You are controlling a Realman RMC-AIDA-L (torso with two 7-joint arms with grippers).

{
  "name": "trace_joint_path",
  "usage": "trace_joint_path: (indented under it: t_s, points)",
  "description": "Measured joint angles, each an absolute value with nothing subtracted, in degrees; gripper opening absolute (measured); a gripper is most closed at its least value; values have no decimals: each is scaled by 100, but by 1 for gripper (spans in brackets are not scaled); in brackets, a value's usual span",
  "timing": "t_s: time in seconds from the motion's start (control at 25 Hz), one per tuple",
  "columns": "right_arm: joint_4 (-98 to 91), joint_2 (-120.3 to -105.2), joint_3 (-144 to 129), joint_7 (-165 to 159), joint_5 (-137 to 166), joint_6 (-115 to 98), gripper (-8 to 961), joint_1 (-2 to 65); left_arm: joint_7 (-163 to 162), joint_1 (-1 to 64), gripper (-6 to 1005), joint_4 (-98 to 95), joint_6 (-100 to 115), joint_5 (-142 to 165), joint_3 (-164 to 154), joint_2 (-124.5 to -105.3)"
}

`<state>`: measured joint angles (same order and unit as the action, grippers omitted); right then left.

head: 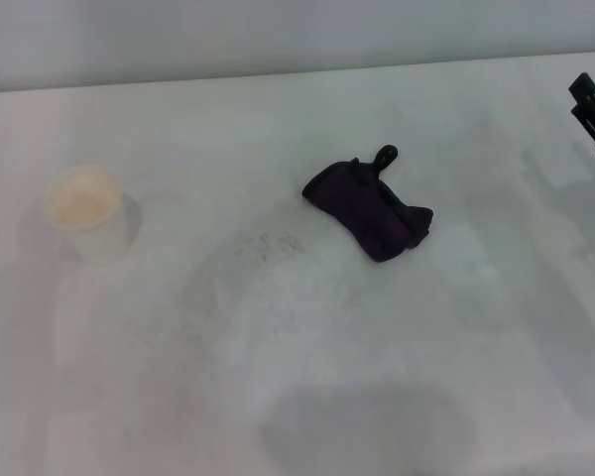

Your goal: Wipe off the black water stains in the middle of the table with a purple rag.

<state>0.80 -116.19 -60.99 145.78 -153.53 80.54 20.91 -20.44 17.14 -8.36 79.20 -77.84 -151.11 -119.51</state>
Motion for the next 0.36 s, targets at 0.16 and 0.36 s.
trace_joint_path:
  t_s: [0.16, 0.36]
  points:
    - [207, -11619, -6094, 14577, -15351, 8343, 857, 2082, -2195, 1714, 886, -906, 7926, -7795, -15102, -11945]
    - [223, -11619, -6091, 14575, -15354, 8327, 857, 2082, -2361, 1714, 886, -921, 7930, -7737, -15146, -11944]
